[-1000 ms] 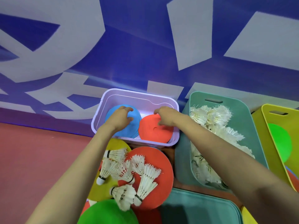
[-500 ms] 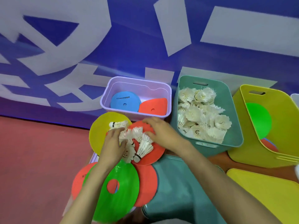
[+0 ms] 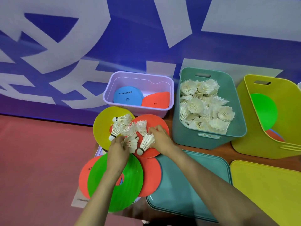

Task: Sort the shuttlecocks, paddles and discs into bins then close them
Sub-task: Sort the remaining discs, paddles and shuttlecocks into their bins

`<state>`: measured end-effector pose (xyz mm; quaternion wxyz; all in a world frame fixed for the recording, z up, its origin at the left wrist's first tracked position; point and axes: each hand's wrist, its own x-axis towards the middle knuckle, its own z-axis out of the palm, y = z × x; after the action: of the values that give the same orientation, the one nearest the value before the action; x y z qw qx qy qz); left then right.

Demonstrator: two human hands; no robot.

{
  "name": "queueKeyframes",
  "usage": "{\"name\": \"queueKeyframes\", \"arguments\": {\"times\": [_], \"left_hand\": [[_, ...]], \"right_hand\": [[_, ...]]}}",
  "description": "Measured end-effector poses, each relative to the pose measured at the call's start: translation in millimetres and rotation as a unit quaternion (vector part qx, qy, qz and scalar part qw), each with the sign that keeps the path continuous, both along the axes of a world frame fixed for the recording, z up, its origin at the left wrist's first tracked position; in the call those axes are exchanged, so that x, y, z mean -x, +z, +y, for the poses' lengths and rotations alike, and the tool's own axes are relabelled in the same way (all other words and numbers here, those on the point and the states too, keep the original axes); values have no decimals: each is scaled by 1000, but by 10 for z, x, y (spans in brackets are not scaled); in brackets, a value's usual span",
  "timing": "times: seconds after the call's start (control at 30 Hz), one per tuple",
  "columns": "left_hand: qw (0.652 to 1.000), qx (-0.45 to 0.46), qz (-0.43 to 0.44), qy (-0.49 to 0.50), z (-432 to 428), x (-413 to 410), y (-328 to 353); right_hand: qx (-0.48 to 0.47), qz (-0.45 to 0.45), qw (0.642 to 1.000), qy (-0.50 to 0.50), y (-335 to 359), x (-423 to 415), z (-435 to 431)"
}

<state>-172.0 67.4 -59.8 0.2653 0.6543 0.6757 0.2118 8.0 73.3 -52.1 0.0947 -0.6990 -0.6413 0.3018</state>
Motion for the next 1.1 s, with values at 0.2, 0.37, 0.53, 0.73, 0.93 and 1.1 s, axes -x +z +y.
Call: {"name": "queueKeyframes", "arguments": {"times": [0.2,0.37,0.53,0.73,0.93,1.1], "left_hand": [[999,-29,-11,5,-109,-39,3],[999,-22,-29,29,-210,-79,27],[998,7,-51,31,-271,-147,-25],[997,30,-65,25,-312,-240,-8],[994,30,-89,56,-282,-213,35],[976,33,-190,98,-259,-246,289]], "right_hand": [[-45,43,998,-9,87,-131,-77],[-84,46,995,-13,111,-175,-154],[-20,-2,1000,18,81,-160,-169],[-13,24,1000,-10,35,-20,-115],[-77,22,997,1,197,32,-140],[-185,21,982,12,515,-106,-310]]}}
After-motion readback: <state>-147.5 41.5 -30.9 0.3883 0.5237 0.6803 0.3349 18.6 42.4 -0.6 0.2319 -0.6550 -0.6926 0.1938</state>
